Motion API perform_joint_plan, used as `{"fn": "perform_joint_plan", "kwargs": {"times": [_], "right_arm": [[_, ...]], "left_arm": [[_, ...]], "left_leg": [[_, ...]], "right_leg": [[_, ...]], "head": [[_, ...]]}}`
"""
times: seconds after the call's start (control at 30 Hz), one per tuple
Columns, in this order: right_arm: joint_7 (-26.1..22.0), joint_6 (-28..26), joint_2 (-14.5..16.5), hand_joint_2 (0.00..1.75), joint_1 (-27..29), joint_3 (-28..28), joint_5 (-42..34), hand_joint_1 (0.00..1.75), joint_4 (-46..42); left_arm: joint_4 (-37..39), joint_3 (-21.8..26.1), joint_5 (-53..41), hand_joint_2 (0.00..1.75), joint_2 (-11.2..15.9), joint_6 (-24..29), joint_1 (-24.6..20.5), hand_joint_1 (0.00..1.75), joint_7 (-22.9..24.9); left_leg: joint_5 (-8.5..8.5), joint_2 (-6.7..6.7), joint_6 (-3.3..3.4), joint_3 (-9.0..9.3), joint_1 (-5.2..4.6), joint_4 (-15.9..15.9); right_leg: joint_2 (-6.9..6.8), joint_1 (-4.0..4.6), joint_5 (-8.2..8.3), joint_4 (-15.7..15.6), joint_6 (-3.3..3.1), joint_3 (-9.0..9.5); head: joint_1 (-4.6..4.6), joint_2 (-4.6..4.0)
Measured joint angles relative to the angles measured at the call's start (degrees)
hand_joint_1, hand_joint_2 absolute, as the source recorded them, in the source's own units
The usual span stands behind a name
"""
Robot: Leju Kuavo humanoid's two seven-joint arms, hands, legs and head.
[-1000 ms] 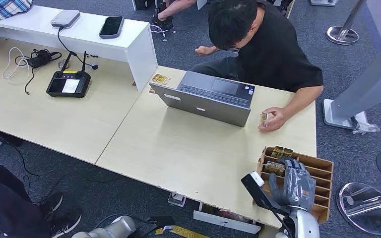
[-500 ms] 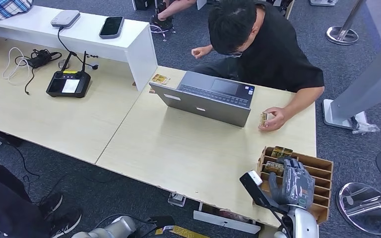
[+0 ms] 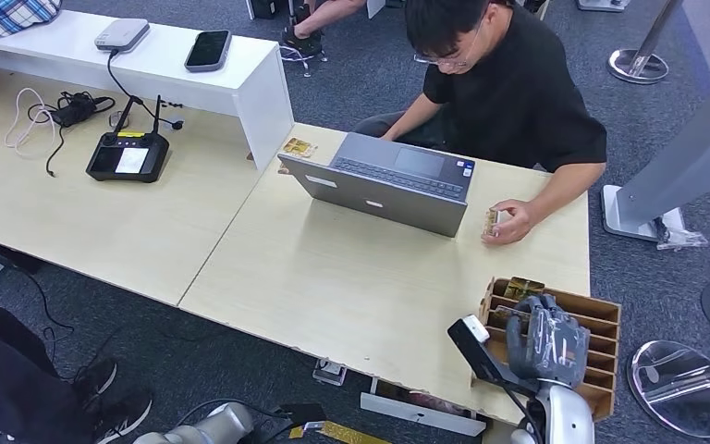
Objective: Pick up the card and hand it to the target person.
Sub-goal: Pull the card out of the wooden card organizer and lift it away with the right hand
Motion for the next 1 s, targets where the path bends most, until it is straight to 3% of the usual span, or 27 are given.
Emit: {"fn": "perform_joint_plan", "kwargs": {"times": [0.3,1.0], "right_arm": [[-2.2,-1.5,0.0,1.75,0.9,0.0,-3.0,1.54,-1.2],[-2.5,-2.5,-1.0,1.75,2.2,0.8,-1.6,1.52,-8.3]], "left_arm": [[0.0,0.0,0.0,0.0,0.0,0.1,0.0,0.0,0.0],[0.0,0.8,-0.1,0.0,0.0,0.1,0.0,0.0,0.0]], "left_leg": [[0.0,0.01,0.0,0.0,0.0,0.0],[0.0,0.0,0.0,-0.01,0.0,0.0]], "right_leg": [[0.0,0.0,0.0,0.0,0.0,0.0],[0.0,0.0,0.0,0.0,0.0,-0.01]], "head": [[0.0,0.0],[0.0,0.0]]}}
